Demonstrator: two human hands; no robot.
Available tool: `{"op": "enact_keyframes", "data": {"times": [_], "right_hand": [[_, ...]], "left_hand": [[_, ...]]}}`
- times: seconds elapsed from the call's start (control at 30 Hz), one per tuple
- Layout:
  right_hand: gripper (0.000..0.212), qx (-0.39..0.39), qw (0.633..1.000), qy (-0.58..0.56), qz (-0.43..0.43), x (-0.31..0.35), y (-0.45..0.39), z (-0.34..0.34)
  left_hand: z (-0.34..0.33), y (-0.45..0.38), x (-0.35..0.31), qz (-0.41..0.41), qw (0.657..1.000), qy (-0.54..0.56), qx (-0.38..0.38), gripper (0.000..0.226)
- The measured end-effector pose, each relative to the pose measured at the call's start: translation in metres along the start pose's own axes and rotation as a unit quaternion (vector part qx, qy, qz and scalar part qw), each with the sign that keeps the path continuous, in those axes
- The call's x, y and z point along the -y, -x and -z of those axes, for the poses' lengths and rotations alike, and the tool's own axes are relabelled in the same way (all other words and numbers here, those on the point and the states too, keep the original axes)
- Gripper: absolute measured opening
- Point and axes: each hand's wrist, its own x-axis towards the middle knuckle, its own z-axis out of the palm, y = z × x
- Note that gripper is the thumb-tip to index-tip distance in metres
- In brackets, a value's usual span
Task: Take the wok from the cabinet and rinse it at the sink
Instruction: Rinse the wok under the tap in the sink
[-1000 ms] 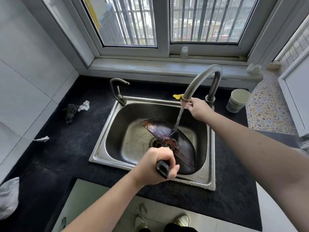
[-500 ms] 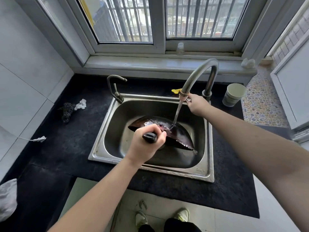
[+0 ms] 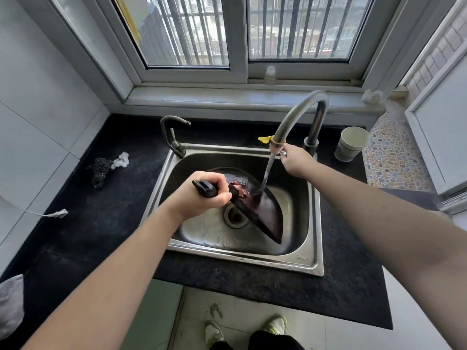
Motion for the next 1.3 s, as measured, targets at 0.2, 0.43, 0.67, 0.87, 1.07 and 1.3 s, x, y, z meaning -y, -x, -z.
{"op": "enact_keyframes", "data": {"times": [0.2,0.43,0.67,0.87,1.07,1.3], "right_hand": [[0.041,0.003,1.0,-0.004,0.0,-0.002,-0.001,-0.001],[0.044,0.002,1.0,-0.019,0.005,-0.003,0.0,0.0],[0.046,0.015,1.0,-0.021,-0.003,-0.007,-0.006,-0.004],[0.052,0.03,0.999,-0.026,-0.006,-0.012,-0.01,-0.008],[0.051,0.018,1.0,-0.025,-0.004,-0.017,-0.014,-0.011],[0.053,0.016,0.999,-0.052,-0.001,-0.019,-0.01,-0.015]], "left_hand": [[-0.004,-0.014,-0.008,0.001,0.998,0.019,0.052,0.021],[-0.049,-0.011,-0.001,-0.01,0.95,0.246,-0.19,0.008],[-0.039,-0.041,0.001,0.056,0.923,0.219,-0.312,0.033],[-0.015,-0.065,0.012,0.06,0.919,0.259,-0.29,0.04],[0.007,-0.083,-0.008,0.015,0.955,0.19,-0.229,0.037],[0.04,-0.082,-0.054,-0.042,0.984,0.128,-0.117,0.037]]}}
